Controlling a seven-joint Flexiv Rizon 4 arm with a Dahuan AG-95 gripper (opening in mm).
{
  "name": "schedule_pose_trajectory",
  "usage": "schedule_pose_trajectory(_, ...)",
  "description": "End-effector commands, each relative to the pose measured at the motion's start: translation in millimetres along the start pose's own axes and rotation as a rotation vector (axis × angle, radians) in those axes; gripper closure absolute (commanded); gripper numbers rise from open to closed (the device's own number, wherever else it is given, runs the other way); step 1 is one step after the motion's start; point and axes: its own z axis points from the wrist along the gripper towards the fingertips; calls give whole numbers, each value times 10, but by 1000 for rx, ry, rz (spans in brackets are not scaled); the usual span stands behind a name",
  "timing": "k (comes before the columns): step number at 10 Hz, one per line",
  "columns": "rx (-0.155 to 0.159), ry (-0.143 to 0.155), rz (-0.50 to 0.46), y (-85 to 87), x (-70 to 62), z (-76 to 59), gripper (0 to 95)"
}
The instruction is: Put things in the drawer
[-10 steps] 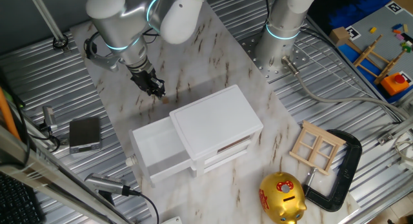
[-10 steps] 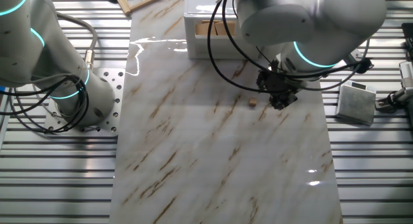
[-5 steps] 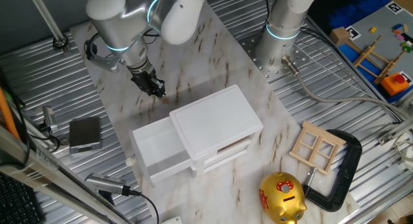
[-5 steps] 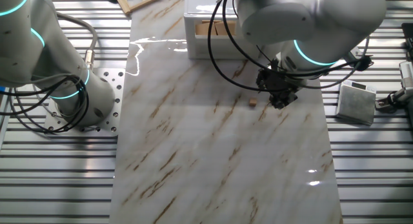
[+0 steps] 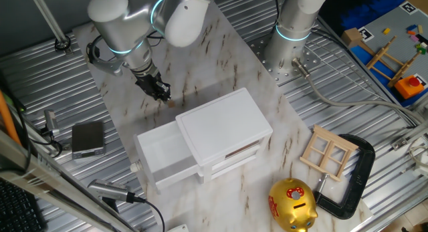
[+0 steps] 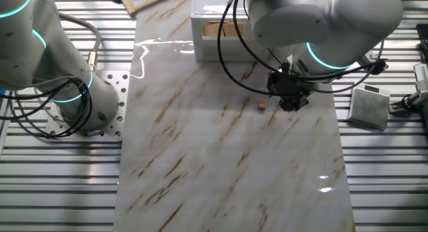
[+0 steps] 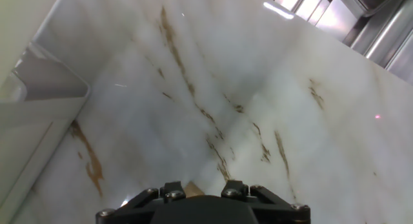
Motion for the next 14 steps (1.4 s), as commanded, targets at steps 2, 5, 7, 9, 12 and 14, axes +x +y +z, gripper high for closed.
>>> schedule_pose_trajectory(2,-6,2,-27,-4,5,-3,760)
schedule_pose_trajectory(5,-3,5,-41,-4,5,-3,760)
schedule_pose_trajectory(7,18,21,-43,-4,5,-3,760)
schedule_pose_trajectory(9,21,23,-46,-4,5,-3,760)
schedule_pose_trajectory(12,21,24,-38,-4,5,-3,760)
schedule_pose_trajectory(14,18,22,-34,-4,5,-3,760)
